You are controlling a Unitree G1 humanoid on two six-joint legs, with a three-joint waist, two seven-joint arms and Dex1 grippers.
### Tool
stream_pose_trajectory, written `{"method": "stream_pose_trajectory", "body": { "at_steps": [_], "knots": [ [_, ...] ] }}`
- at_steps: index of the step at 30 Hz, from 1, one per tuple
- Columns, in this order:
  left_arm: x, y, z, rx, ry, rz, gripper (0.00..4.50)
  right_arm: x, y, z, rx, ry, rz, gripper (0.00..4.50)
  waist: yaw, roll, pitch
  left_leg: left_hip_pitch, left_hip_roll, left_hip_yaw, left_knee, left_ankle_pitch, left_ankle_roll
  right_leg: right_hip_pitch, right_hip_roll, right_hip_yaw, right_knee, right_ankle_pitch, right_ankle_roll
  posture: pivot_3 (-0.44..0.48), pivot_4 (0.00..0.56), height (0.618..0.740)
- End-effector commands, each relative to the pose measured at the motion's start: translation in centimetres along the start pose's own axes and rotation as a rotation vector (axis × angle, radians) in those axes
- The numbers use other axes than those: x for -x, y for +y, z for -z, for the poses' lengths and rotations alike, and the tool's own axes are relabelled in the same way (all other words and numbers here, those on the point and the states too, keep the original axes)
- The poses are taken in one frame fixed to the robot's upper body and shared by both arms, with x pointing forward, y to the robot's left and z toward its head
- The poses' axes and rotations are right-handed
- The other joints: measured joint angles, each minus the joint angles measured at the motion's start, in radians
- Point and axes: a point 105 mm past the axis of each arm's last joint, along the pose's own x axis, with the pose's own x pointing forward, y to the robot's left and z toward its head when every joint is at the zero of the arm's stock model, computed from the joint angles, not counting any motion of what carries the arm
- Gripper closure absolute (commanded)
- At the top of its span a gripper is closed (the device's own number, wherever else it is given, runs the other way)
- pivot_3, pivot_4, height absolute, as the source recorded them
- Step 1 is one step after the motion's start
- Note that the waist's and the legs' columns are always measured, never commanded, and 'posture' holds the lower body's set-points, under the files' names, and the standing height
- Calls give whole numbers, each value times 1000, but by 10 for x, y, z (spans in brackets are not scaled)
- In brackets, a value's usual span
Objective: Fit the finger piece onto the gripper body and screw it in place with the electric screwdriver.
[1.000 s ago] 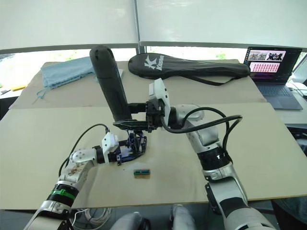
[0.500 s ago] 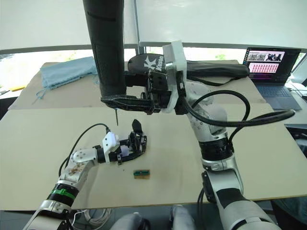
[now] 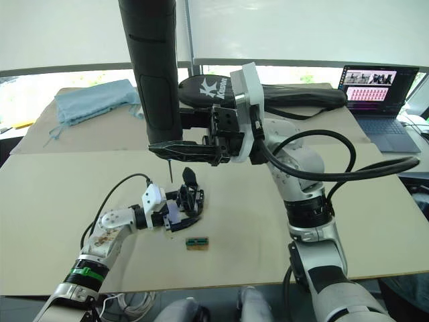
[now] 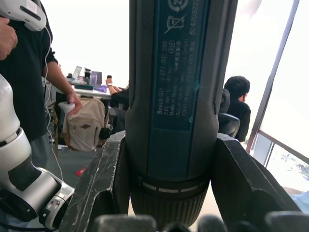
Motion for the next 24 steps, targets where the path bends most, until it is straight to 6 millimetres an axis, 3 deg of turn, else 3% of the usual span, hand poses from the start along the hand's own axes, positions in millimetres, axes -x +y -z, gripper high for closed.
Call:
{"method": "stream_pose_trajectory", "body": {
  "at_steps": [1, 5, 7, 10, 14, 19, 24],
  "knots": [
    [27, -4, 21, 74, 79, -8, 23, 8, 10, -28, 63, -33, -10, 2572, -4, 0, 0, 0, 0, 0, 0, 0, 0, 0, 0, 0, 0, 0, 0, 0, 150, 740],
    [70, 2, 15, 93, 80, -66, 23, 37, 13, -42, 82, 30, 98, 2572, -6, 0, 0, 0, 1, 0, -1, 0, 0, -1, 0, 1, -1, 0, -1, 0, 150, 740],
    [101, 4, 9, 42, 73, -79, 23, 62, 14, -43, 81, 99, 206, 2572, -4, 0, 0, 0, 1, 0, -2, 0, 0, -1, 0, 1, -4, -1, -1, 0, 150, 740],
    [143, 4, 2, -37, 94, -71, 23, 97, 21, -39, 93, 212, 313, 2572, 2, 1, 1, -1, 2, 0, -3, -1, 1, -1, 0, 0, -8, -1, -1, 0, 150, 740],
    [176, 9, 3, -48, 161, -90, 23, 129, 39, -25, 87, 366, 348, 2572, 19, 3, 3, -2, 1, 1, -3, -3, 4, -1, -3, -2, -10, 0, -1, 0, 150, 740],
    [183, 5, -7, -43, 151, -64, 23, 155, 52, -15, 95, 424, 412, 2572, 28, 3, 3, -3, 1, 1, -2, -4, 6, 1, -3, -2, -13, 1, 2, 0, 150, 740],
    [162, -11, -11, -22, 122, 10, 23, 146, 52, -11, 98, 379, 412, 2572, 27, 3, 4, -3, 0, 1, -2, -5, 6, 1, -3, -2, -14, 2, 3, 0, 150, 740]
  ]
}}
